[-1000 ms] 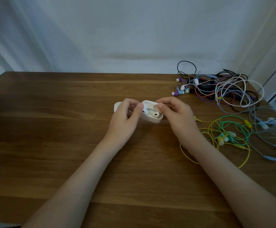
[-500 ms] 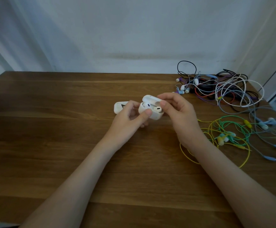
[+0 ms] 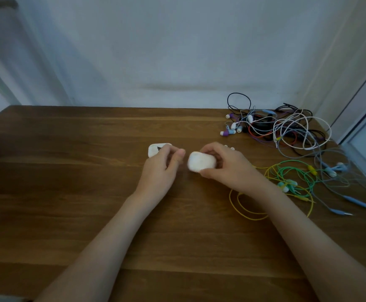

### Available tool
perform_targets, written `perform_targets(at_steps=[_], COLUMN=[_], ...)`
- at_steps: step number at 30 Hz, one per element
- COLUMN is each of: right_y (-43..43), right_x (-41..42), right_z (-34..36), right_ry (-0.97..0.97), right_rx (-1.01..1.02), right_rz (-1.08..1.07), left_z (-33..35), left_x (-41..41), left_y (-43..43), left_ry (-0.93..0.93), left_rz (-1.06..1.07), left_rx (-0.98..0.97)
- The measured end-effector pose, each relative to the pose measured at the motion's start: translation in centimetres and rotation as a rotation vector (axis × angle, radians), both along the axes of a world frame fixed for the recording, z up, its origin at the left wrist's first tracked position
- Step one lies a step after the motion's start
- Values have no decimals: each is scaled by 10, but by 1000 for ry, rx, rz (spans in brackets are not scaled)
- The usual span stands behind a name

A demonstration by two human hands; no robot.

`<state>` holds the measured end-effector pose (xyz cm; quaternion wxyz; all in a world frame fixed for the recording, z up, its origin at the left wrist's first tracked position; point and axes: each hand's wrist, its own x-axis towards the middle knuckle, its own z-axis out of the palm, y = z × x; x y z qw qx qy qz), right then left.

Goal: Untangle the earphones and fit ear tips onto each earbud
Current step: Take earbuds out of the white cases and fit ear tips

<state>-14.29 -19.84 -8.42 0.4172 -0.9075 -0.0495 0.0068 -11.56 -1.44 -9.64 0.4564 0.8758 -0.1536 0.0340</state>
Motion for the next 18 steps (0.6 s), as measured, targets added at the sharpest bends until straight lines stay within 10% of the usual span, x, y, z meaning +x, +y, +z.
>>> perform_targets(at_steps=[4, 8, 18], right_y=[-17, -22, -40], right_x=[-7, -1, 48], right_z=[4, 8, -4], right_ry=[84, 52, 37], right_rx=[-185, -347, -459], right_rz=[13, -30, -150], left_z=[2, 5, -12], left_x=[3, 10, 21], left_y=[-1, 1, 12], left_ry=[-270, -65, -241], left_rz=[237, 231, 175], left_rx=[303, 571, 472])
